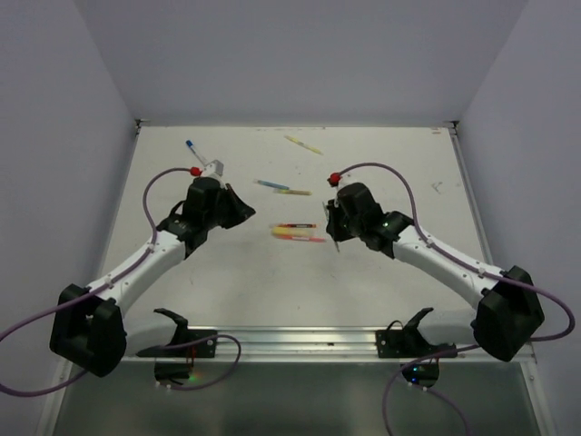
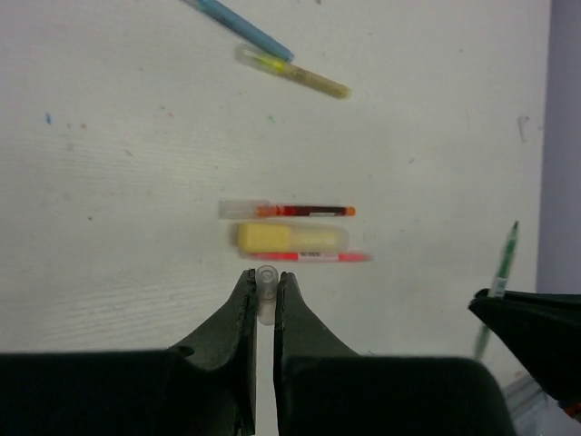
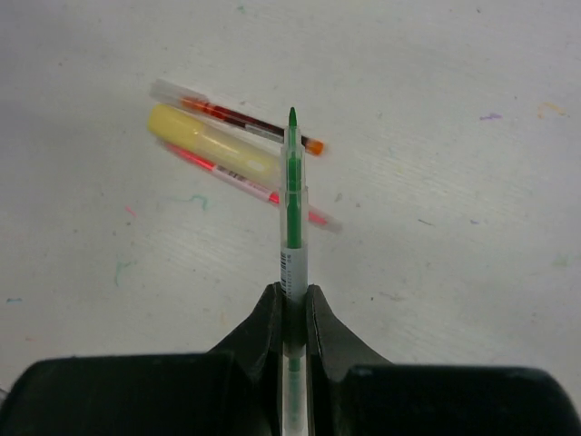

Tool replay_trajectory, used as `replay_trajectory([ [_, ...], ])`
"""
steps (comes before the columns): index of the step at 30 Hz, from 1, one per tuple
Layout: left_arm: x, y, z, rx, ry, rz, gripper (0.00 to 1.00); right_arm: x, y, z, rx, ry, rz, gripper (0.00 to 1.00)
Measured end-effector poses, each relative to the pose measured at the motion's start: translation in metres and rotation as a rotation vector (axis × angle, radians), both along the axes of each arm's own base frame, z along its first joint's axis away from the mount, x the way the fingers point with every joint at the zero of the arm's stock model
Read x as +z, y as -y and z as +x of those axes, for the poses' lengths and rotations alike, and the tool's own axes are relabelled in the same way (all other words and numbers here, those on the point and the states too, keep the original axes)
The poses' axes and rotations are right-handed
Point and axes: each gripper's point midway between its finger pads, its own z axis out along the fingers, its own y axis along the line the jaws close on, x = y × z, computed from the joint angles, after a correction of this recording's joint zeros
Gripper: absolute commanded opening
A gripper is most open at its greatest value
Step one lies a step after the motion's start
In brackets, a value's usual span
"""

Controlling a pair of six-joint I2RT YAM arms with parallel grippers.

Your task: Open the pen caps

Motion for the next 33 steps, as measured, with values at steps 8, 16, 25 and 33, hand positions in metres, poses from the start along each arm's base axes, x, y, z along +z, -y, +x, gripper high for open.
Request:
replay_trajectory([
  [8, -0.016, -0.046, 0.053, 0.08, -0.061, 0.417, 0.0, 0.012, 0.045, 0.085, -0.172, -0.01, -0.103, 0.0],
  [16, -0.084, -0.117, 0.06, 0.148, -0.296, 0.727, 0.0, -0.029, 0.146, 0.158, -0.445, -0.117, -0.22, 0.0],
  [25, -0.122, -0.147, 0.074, 0.124, -0.424, 0.839, 0.0, -0.066, 0.16, 0.214, -0.454, -0.158, -0.314, 0.0],
  [33, -0.133, -0.149, 0.104, 0.094, -0.427, 0.838, 0.0, -0.087, 0.158, 0.241, -0.436, -0.199, -0.29, 0.05],
])
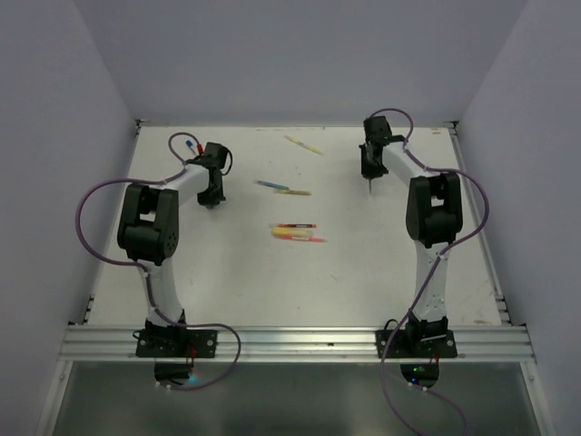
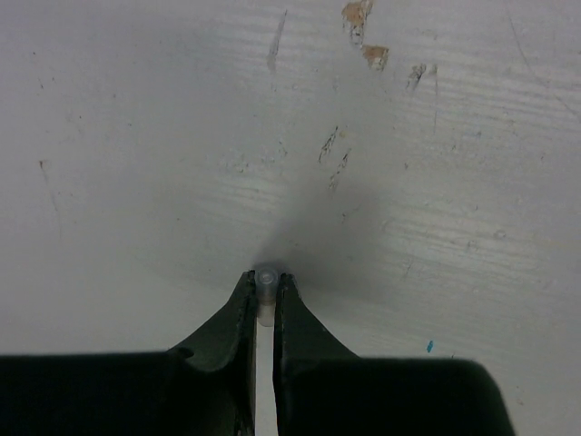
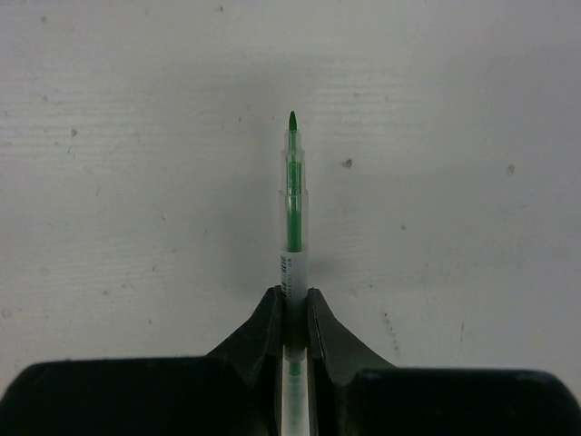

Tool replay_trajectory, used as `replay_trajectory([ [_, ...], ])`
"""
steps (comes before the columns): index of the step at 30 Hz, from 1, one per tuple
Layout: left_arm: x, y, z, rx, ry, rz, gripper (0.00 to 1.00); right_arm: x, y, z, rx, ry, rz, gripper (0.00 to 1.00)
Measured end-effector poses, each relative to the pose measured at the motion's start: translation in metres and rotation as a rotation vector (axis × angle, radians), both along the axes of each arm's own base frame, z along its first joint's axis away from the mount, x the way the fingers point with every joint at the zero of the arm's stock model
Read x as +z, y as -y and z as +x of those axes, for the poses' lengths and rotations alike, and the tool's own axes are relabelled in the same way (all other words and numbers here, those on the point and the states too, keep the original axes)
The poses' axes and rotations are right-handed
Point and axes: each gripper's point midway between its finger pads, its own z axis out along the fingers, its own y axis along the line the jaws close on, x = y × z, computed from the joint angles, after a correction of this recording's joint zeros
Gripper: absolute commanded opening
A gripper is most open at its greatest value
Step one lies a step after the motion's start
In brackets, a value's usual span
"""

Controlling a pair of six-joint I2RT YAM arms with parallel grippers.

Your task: Open the pen caps

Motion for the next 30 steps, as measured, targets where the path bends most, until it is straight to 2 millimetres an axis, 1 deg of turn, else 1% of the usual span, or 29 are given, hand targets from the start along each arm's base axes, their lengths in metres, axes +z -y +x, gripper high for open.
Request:
replay_trajectory([
  [1, 0.0, -0.001, 0.003, 0.0, 0.001, -0.003, 0.0, -0.002, 0.002, 0.003, -0.001, -0.006, 0.003, 0.01],
  [2, 0.0, -0.002, 0.006, 0.0, 0.003, -0.006, 0.0, -0.003, 0.003, 0.007, -0.003, -0.006, 0.008, 0.0],
  [4, 0.0, -0.005, 0.013, 0.002, 0.005, -0.013, 0.0, -0.006, 0.005, 0.017, -0.003, -0.007, 0.019, 0.0],
  [6, 0.0, -0.009, 0.019, 0.003, 0.007, -0.013, 0.0, -0.01, 0.007, 0.022, -0.005, -0.009, 0.018, 0.0],
  [10, 0.0, -0.015, 0.026, 0.008, 0.013, -0.012, 0.0, -0.021, 0.011, 0.02, -0.005, -0.037, 0.009, 0.0],
  [17, 0.0, -0.024, 0.033, 0.008, 0.014, -0.004, 0.0, -0.022, 0.017, 0.019, -0.015, -0.039, -0.007, 0.0],
  [20, 0.0, -0.029, 0.035, 0.019, 0.016, -0.004, 0.0, -0.022, 0.026, 0.012, -0.034, -0.042, -0.036, 0.0],
  [23, 0.0, -0.033, 0.038, 0.024, 0.018, -0.001, 0.0, -0.022, 0.039, -0.003, -0.059, -0.058, -0.06, 0.01],
  [24, 0.0, -0.033, 0.038, 0.024, 0.019, 0.0, 0.0, -0.022, 0.044, -0.009, -0.069, -0.063, -0.066, 0.05],
  [25, 0.0, -0.034, 0.038, 0.024, 0.019, 0.001, 0.0, -0.022, 0.048, -0.014, -0.077, -0.072, -0.072, 0.07],
  [27, -0.001, -0.034, 0.038, 0.025, 0.019, 0.005, 0.0, -0.022, 0.056, -0.022, -0.093, -0.083, -0.081, 0.08],
  [30, -0.001, -0.035, 0.038, 0.026, 0.02, 0.007, 0.0, -0.022, 0.062, -0.024, -0.105, -0.085, -0.085, 0.08],
])
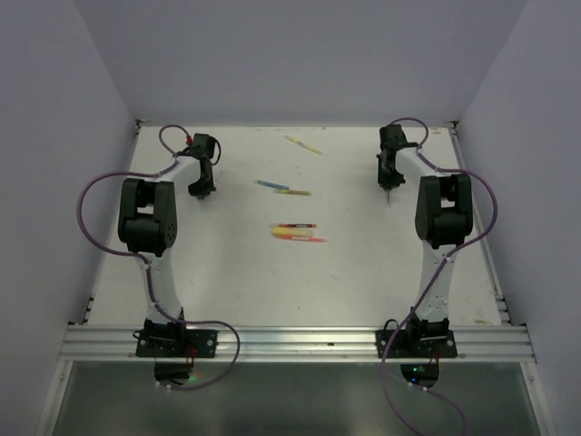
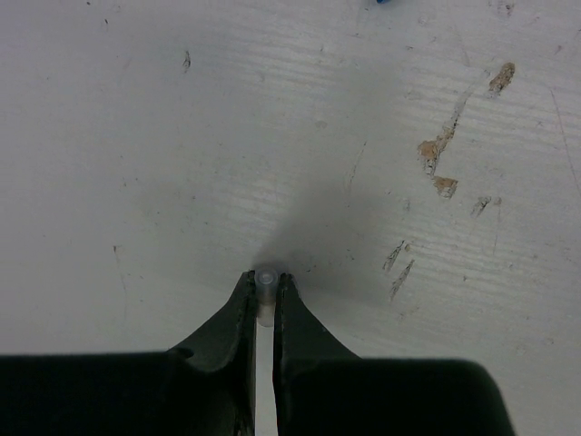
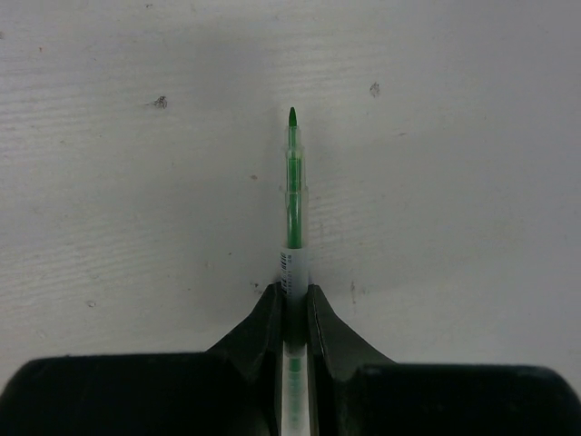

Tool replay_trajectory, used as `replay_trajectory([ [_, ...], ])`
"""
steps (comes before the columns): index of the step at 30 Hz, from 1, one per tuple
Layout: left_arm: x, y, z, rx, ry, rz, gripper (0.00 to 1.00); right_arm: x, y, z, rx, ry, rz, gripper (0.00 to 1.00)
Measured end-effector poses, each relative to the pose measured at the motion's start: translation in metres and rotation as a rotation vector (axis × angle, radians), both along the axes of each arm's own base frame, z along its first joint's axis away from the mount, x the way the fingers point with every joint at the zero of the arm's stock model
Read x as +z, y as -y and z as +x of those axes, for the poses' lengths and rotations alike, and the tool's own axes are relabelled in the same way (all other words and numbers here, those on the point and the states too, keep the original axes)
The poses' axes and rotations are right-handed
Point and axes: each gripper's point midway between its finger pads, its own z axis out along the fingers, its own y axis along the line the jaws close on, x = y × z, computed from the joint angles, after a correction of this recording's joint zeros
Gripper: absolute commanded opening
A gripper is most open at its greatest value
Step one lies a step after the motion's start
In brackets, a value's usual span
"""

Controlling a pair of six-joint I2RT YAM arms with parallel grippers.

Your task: Open the pen caps

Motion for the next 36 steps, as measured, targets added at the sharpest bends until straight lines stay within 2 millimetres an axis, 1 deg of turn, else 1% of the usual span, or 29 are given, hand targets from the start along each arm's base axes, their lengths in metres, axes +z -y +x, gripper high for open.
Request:
replay_trajectory([
  [6, 0.0, -0.001, 0.003, 0.004, 0.01, 0.0, 0.0, 0.0, 0.002, 0.0, -0.004, 0.009, -0.008, 0.13],
  [10, -0.001, -0.004, 0.005, 0.01, 0.02, -0.008, 0.02, 0.0, 0.002, 0.001, -0.004, 0.01, -0.007, 0.17],
  [16, -0.001, -0.007, 0.01, 0.018, 0.038, -0.017, 0.09, 0.0, 0.001, 0.001, -0.004, 0.013, -0.005, 0.22],
  [18, -0.001, -0.008, 0.011, 0.019, 0.043, -0.019, 0.1, 0.0, 0.001, 0.001, -0.004, 0.013, -0.005, 0.26],
  [22, -0.001, -0.008, 0.013, 0.02, 0.052, -0.023, 0.18, 0.0, 0.002, 0.001, -0.005, 0.012, -0.005, 0.3],
  [27, -0.001, -0.008, 0.013, 0.02, 0.053, -0.028, 0.23, 0.0, 0.002, 0.001, -0.006, 0.013, -0.005, 0.31],
  [28, -0.001, -0.009, 0.013, 0.021, 0.053, -0.027, 0.26, 0.0, 0.002, 0.001, -0.005, 0.013, -0.005, 0.31],
  [31, -0.001, -0.01, 0.014, 0.024, 0.058, -0.029, 0.31, 0.0, 0.002, 0.001, -0.005, 0.013, -0.005, 0.31],
  [36, 0.0, -0.012, 0.016, 0.028, 0.065, -0.034, 0.32, 0.0, 0.002, 0.001, -0.005, 0.014, -0.004, 0.31],
])
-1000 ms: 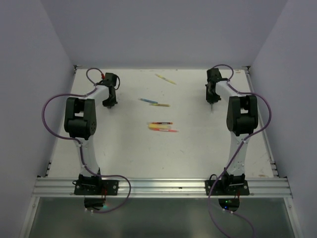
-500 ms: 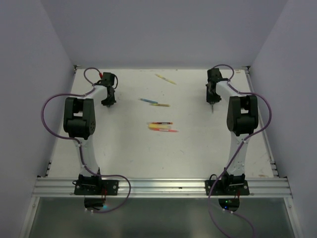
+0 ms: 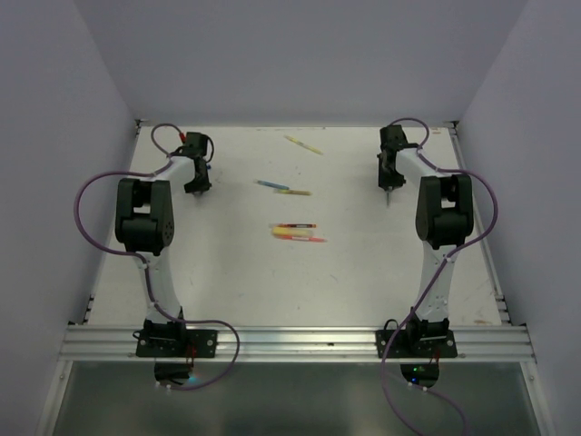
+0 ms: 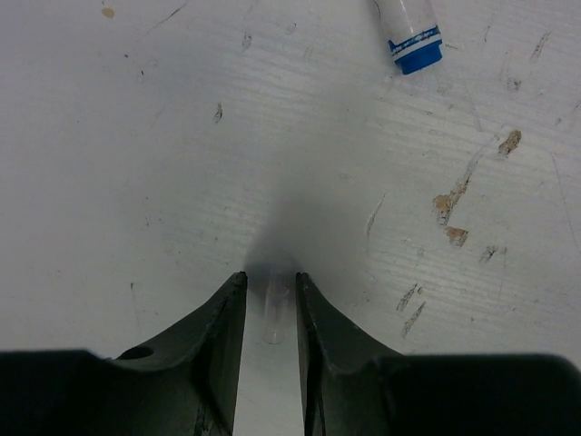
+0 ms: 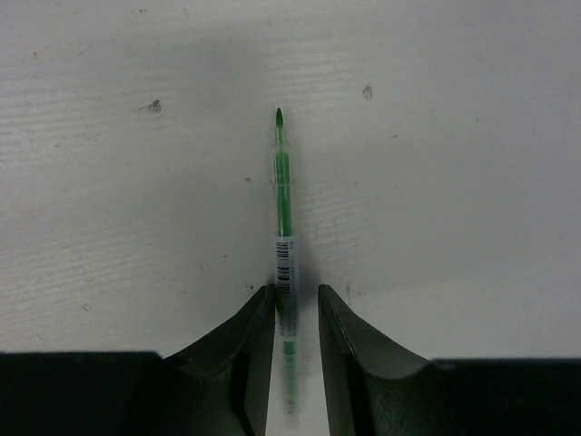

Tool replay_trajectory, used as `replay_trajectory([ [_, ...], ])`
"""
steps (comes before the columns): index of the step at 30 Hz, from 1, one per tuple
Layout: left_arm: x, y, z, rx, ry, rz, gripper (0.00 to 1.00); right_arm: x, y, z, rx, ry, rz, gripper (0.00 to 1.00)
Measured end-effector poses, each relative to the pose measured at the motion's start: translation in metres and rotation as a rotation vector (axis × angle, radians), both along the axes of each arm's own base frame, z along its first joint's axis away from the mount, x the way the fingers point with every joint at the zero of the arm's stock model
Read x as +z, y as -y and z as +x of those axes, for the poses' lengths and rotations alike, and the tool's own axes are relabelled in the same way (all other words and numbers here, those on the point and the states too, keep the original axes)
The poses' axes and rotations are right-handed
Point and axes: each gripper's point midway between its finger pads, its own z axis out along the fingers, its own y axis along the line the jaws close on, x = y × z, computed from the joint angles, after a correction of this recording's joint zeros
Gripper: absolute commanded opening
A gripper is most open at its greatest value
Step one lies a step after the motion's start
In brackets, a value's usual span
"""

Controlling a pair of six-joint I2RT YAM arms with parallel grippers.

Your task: Open the pen caps

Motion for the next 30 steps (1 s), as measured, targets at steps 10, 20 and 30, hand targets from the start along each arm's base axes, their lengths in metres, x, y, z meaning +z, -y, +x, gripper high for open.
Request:
replay_trajectory([
  [10, 0.0, 0.0, 0.004, 0.001, 0.023, -0.011, 0.4, 0.001, -0.001, 0.001, -0.001, 0.005, 0.004, 0.48],
  [20, 0.001, 0.017, 0.004, -0.037, 0.06, -0.113, 0.54, 0.012, -0.01, -0.001, 0.018, 0.027, 0.011, 0.66],
  [30, 0.014, 0.042, -0.021, -0.104, 0.067, -0.217, 0.65, 0.07, -0.036, -0.003, 0.076, 0.149, 0.013, 0.75],
])
